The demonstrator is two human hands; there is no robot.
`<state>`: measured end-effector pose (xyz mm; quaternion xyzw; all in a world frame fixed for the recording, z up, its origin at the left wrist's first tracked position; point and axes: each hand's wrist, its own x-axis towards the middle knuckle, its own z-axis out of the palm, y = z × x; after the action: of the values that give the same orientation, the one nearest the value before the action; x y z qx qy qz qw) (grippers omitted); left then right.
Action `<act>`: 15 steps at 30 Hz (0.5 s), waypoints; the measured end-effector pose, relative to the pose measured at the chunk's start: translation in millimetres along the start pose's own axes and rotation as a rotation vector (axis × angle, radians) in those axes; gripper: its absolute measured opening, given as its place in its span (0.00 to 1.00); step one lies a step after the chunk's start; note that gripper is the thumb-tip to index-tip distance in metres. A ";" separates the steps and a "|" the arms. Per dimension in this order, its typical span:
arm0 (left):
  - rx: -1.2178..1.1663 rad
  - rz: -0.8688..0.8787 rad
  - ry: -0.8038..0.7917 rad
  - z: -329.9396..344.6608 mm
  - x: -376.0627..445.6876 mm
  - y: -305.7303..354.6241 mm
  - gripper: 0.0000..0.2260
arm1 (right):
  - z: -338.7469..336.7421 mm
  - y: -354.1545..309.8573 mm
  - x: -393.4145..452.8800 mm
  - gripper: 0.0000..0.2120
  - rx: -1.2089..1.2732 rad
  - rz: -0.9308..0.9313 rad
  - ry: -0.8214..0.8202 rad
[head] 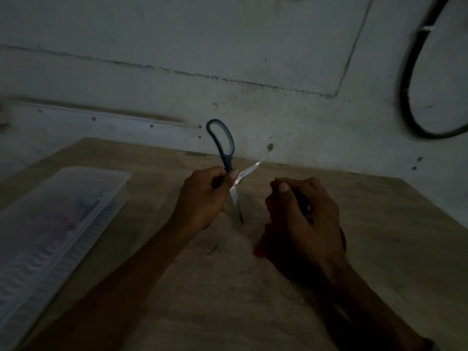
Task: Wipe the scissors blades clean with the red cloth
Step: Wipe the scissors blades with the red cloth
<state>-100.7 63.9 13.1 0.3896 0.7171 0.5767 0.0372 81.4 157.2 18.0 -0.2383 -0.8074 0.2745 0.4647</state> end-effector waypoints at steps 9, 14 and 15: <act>0.116 0.117 -0.084 0.5 0.4 -5.9 0.12 | 11.6 6.2 -4.7 0.17 -0.172 -0.141 -0.160; 0.019 0.072 -0.141 3.0 -2.9 -0.9 0.11 | 10.8 6.7 -1.5 0.13 -0.085 -0.210 -0.047; -0.022 0.048 -0.162 3.2 -4.1 0.7 0.11 | 11.4 6.0 -1.5 0.13 -0.084 -0.224 -0.052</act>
<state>-96.0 64.0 11.0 0.4516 0.6959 0.5518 0.0855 72.8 158.1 8.3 -0.1588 -0.8515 0.1930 0.4610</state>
